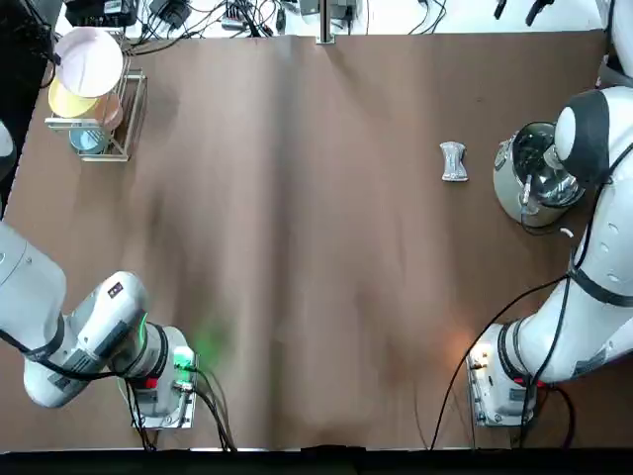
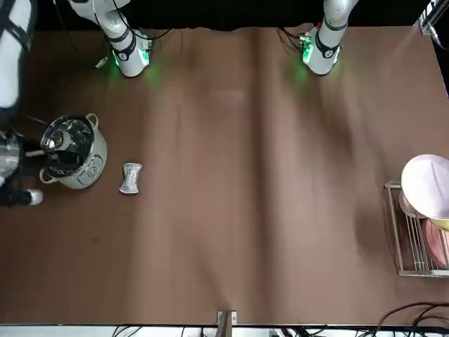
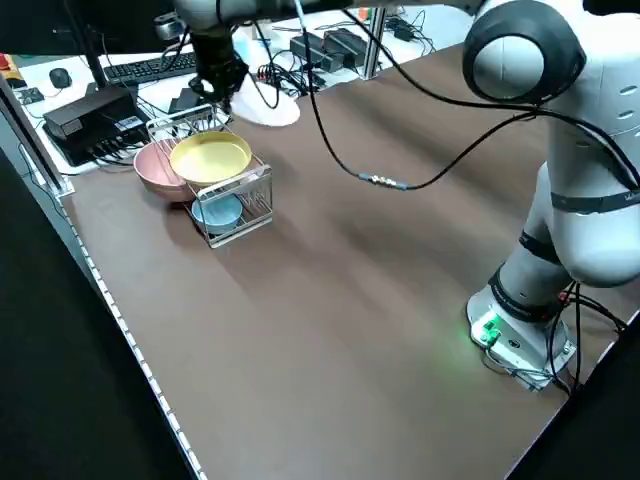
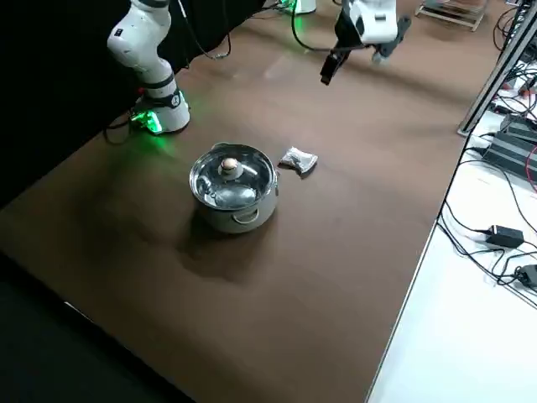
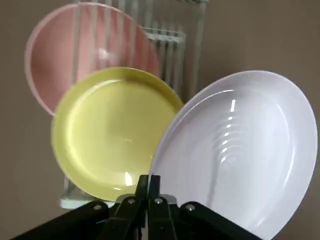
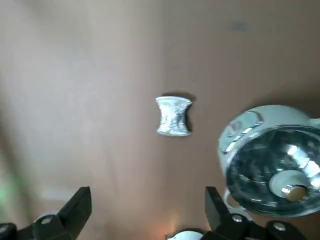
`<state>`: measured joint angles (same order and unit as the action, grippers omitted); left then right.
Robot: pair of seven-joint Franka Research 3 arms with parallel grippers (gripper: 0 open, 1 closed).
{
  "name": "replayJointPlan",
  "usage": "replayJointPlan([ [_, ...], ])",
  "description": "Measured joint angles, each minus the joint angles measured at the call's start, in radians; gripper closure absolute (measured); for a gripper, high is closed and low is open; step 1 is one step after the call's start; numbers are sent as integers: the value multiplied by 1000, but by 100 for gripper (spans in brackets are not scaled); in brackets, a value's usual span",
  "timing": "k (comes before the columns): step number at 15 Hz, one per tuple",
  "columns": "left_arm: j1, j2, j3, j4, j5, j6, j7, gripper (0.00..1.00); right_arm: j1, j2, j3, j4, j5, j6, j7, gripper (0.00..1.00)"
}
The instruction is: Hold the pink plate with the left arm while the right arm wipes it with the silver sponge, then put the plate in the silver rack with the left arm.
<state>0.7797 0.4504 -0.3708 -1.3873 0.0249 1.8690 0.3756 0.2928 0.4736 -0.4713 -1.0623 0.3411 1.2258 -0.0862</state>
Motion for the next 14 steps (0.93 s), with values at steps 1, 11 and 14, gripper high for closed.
replayJointPlan([
  [1,13,9,1,0,0,34,0,97,3,-15,3,0,-49,8,-3,0],
  [11,39,62,119,26,0,185,-36,97,-203,-362,287,-318,-188,122,-13,0],
  [14,39,79,119,26,0,194,-74,97,-295,-424,411,-351,-215,127,-9,0],
])
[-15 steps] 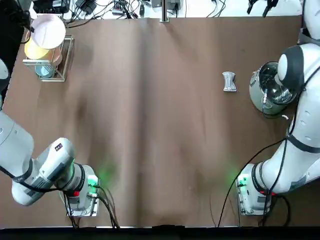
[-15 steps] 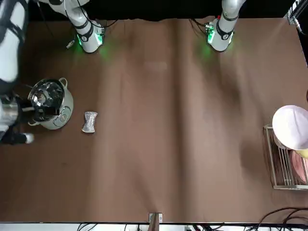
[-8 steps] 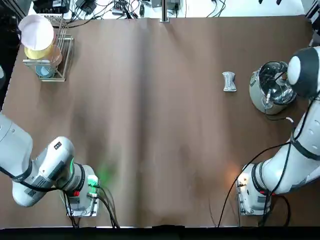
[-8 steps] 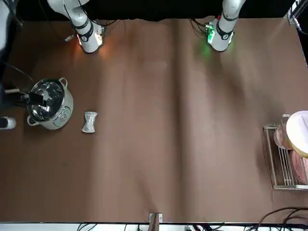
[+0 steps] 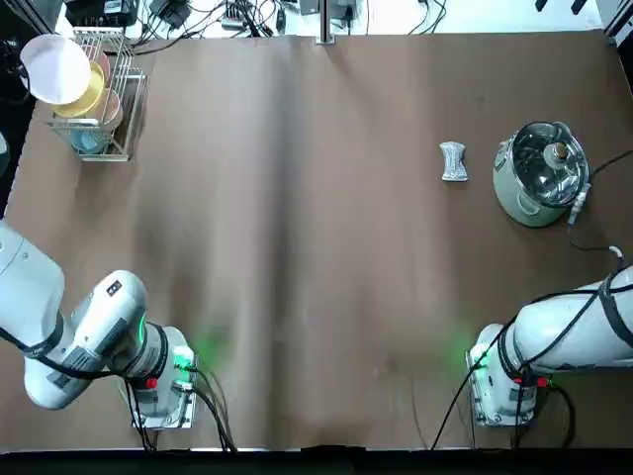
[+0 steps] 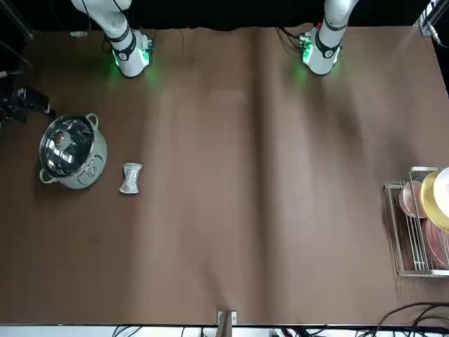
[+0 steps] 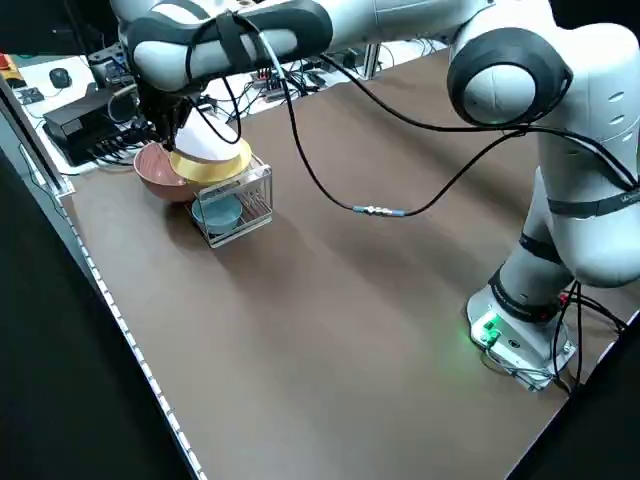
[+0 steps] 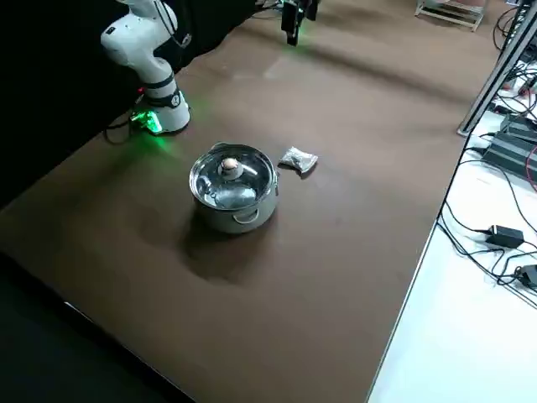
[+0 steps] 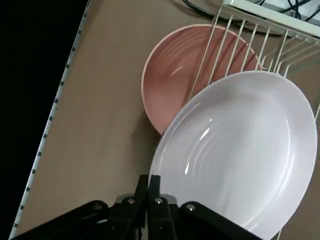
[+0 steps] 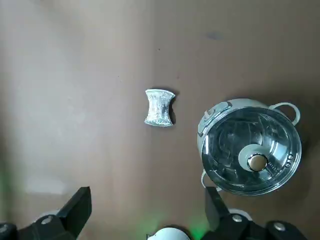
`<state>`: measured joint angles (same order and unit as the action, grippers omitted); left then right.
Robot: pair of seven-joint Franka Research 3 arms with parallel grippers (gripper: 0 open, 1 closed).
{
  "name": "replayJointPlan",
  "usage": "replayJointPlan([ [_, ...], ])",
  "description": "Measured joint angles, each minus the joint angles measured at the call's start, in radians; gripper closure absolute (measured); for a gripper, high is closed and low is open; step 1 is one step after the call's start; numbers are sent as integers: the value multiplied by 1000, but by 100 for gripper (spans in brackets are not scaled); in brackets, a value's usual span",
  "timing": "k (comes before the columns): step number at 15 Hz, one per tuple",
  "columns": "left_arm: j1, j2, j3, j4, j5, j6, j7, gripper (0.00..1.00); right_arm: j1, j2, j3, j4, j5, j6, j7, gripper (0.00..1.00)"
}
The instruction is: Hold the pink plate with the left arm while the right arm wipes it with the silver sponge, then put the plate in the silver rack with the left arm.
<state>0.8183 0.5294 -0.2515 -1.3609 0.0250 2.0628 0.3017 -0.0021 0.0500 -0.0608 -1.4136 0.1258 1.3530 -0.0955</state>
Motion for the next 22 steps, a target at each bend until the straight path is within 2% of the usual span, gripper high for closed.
replayJointPlan([
  [6,7,3,1,0,0,0,-21,97,-7,-31,11,-16,-31,33,6,0],
  [12,20,9,2,0,0,-8,-19,97,-13,-32,11,-39,-35,179,6,0],
  [22,10,20,-8,0,0,-32,-21,96,-14,-50,25,-90,-133,150,6,0],
])
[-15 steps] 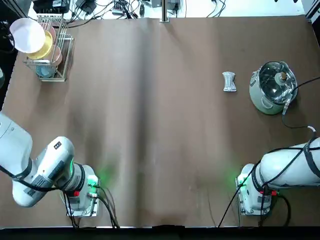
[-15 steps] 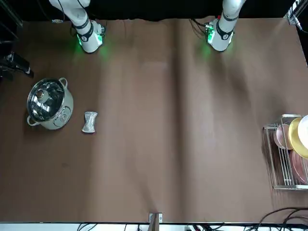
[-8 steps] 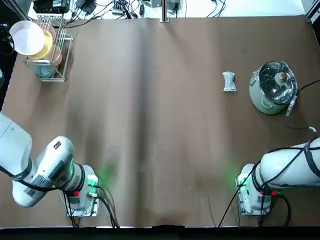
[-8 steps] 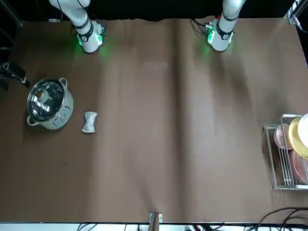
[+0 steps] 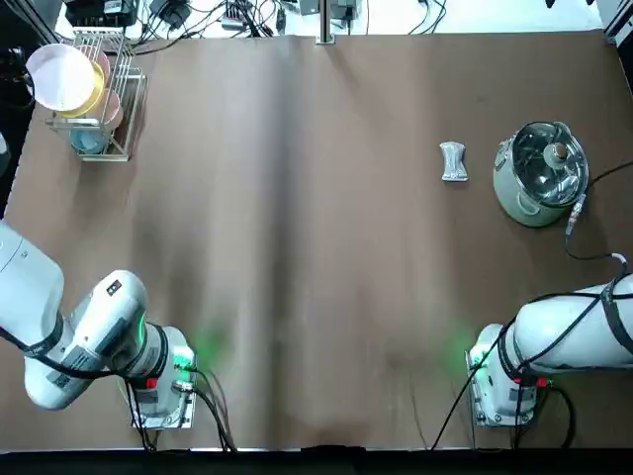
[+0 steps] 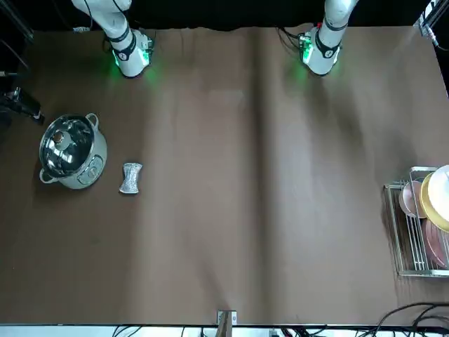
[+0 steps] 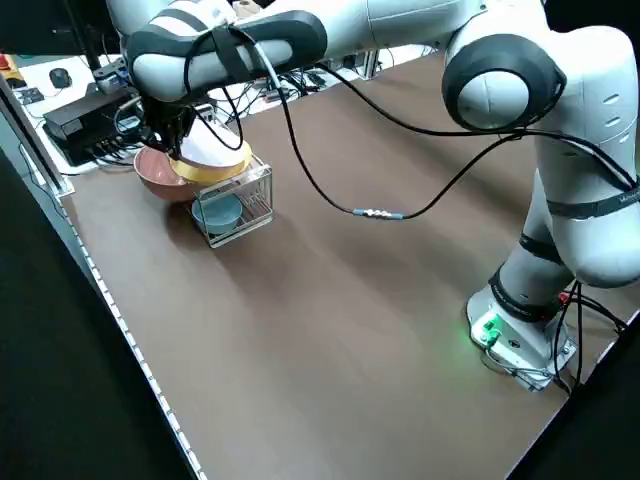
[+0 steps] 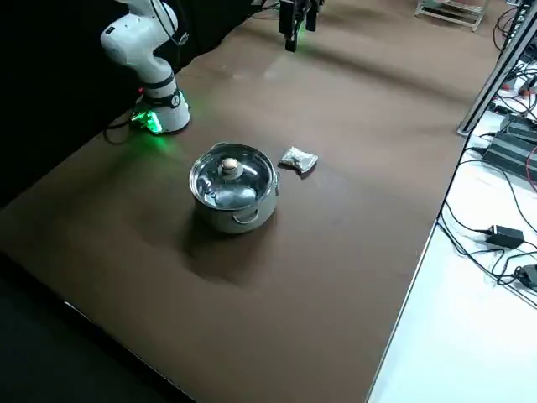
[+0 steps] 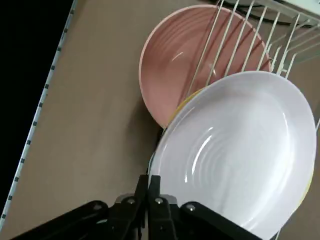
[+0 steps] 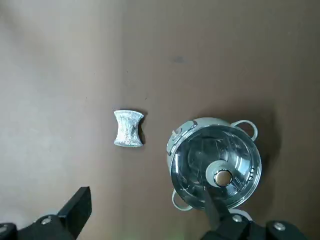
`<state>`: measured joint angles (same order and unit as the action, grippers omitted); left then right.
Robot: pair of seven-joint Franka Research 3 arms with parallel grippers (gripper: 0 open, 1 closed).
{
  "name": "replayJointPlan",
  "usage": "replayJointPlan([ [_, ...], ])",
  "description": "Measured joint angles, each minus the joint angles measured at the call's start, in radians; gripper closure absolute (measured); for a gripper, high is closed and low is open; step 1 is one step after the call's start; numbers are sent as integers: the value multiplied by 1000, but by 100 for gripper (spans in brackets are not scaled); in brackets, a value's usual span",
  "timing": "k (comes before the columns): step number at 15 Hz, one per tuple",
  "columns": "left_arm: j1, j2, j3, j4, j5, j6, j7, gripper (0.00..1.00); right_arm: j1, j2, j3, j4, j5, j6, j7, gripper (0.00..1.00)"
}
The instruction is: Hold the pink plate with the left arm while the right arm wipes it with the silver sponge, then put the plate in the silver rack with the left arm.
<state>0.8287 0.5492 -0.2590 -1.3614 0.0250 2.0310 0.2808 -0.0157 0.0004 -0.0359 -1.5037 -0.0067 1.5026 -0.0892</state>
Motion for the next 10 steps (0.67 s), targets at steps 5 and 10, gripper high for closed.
replayJointPlan([
  [5,0,14,0,0,0,0,0,93,-1,-1,0,-22,-1,-3,1,0],
  [10,-9,14,-5,0,0,0,-1,77,0,-2,1,-28,-1,-13,1,0],
])
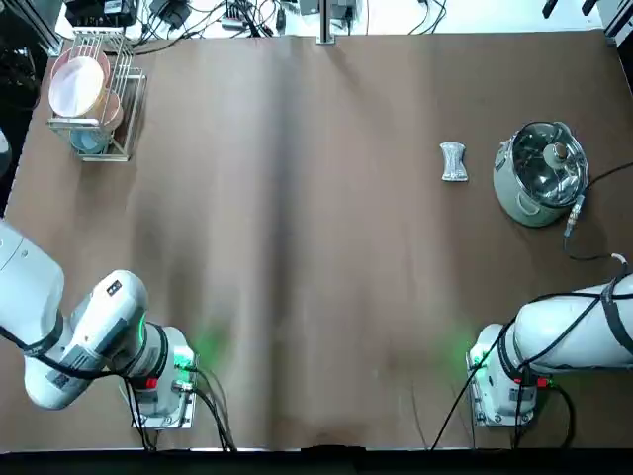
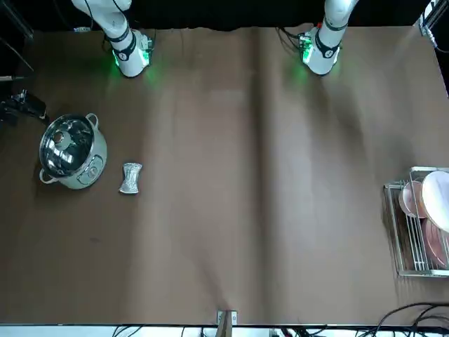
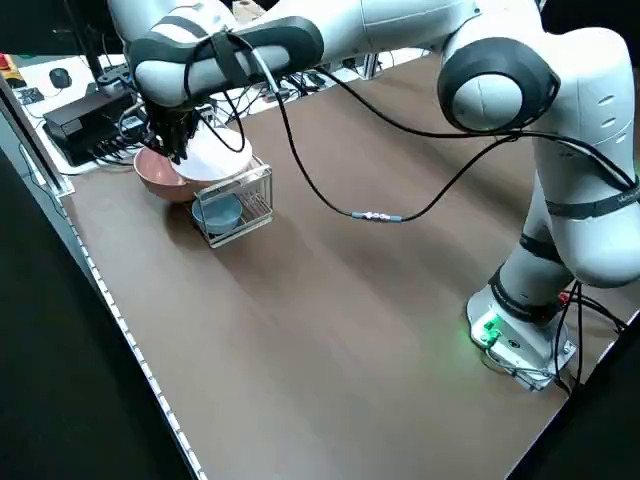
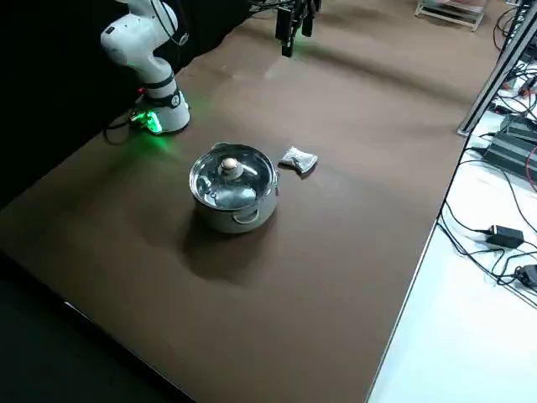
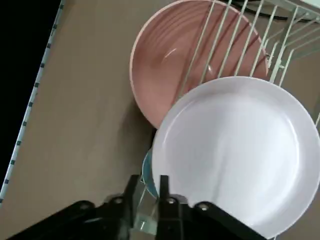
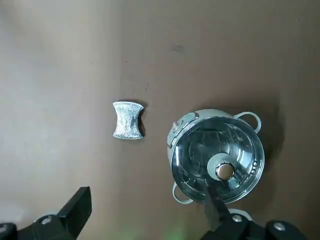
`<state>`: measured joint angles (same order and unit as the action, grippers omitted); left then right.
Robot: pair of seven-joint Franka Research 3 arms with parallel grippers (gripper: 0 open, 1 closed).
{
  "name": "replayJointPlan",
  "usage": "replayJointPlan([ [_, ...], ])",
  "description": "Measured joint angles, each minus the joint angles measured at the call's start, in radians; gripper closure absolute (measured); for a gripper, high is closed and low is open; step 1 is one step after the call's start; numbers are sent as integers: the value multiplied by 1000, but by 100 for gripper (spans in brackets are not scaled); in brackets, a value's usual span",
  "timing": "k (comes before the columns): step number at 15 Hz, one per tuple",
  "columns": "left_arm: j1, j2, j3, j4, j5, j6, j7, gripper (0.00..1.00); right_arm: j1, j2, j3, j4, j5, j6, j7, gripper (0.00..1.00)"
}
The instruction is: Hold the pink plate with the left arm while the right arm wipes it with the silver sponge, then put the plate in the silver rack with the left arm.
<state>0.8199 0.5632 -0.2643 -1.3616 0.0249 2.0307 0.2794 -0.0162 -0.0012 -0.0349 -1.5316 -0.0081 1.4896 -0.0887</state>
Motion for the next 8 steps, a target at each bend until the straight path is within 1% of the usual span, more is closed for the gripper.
replayJointPlan([
  [2,-4,0,-1,1,0,0,0,74,0,0,0,0,0,2,0,0],
  [3,-10,0,-3,4,0,0,0,59,1,0,1,0,0,12,0,0],
  [5,-32,-1,-6,10,0,0,0,41,3,0,5,0,0,14,0,0],
  [8,-98,-16,-11,23,0,1,0,15,3,0,6,0,0,14,0,0],
])
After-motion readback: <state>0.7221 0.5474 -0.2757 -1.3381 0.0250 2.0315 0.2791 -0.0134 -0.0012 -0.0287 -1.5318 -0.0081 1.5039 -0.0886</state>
